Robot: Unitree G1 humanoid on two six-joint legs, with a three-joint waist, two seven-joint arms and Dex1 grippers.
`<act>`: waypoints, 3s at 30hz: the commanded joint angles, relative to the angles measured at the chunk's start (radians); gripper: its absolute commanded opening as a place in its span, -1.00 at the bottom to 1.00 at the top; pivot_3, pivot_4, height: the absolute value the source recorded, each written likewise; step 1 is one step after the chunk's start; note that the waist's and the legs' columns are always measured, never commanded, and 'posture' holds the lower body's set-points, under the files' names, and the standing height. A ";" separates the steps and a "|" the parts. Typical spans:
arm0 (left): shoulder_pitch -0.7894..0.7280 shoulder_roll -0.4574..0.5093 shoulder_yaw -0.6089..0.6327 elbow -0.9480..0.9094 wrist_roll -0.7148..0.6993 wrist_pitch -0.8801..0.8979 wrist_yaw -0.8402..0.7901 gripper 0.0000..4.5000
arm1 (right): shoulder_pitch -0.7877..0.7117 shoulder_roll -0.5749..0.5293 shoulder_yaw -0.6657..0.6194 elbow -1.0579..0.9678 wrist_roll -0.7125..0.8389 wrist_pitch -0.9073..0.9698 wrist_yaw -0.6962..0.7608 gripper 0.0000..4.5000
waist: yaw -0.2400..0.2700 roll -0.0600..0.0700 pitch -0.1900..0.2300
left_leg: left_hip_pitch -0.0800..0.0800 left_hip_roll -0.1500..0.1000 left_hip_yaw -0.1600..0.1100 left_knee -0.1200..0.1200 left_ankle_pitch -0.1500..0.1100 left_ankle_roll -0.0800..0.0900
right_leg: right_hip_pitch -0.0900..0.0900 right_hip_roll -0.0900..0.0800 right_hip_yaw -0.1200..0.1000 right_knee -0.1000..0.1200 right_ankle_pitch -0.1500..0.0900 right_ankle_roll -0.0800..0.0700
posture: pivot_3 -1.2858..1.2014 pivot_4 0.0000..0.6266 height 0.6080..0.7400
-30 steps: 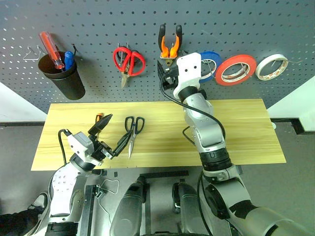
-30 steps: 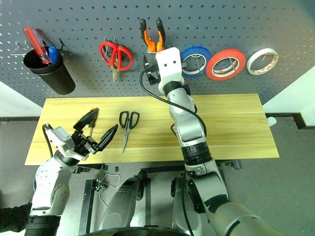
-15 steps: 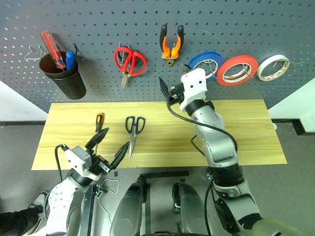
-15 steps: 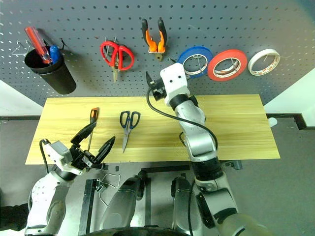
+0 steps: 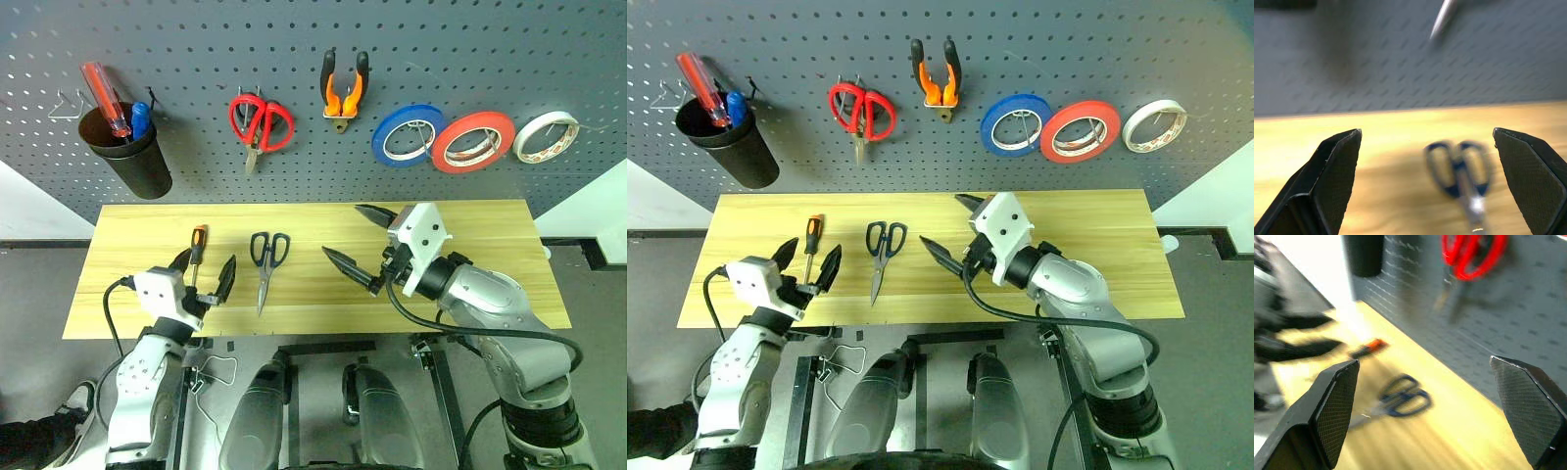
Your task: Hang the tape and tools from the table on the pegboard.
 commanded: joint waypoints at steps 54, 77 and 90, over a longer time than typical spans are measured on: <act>-0.420 -0.203 -0.183 0.276 0.238 0.856 0.292 0.83 | 0.215 -0.251 -0.062 -0.242 0.204 0.062 -0.040 1.00 | 0.003 -0.002 -0.001 | 0.000 0.000 0.001 0.005 -0.001 0.002 | 0.004 -0.001 -0.001 -0.002 0.002 0.003 | 0.02 0.02 0.44; -0.414 -0.192 -0.213 0.247 0.233 0.884 0.272 -0.71 | 0.227 -0.260 -0.062 -0.233 0.195 0.044 -0.047 1.00 | 0.003 -0.002 -0.001 | 0.001 0.000 0.001 0.005 -0.001 0.002 | 0.004 -0.001 -0.001 -0.002 0.002 0.003 | 0.02 0.02 0.44; -0.276 -0.086 -0.361 -0.027 0.270 0.760 0.182 -0.74 | 0.242 -0.264 -0.055 -0.227 0.176 0.028 -0.047 1.00 | 0.004 -0.002 -0.001 | -0.001 0.000 0.000 0.004 -0.002 0.002 | 0.004 -0.001 -0.001 -0.004 0.002 0.003 | 0.03 0.01 0.44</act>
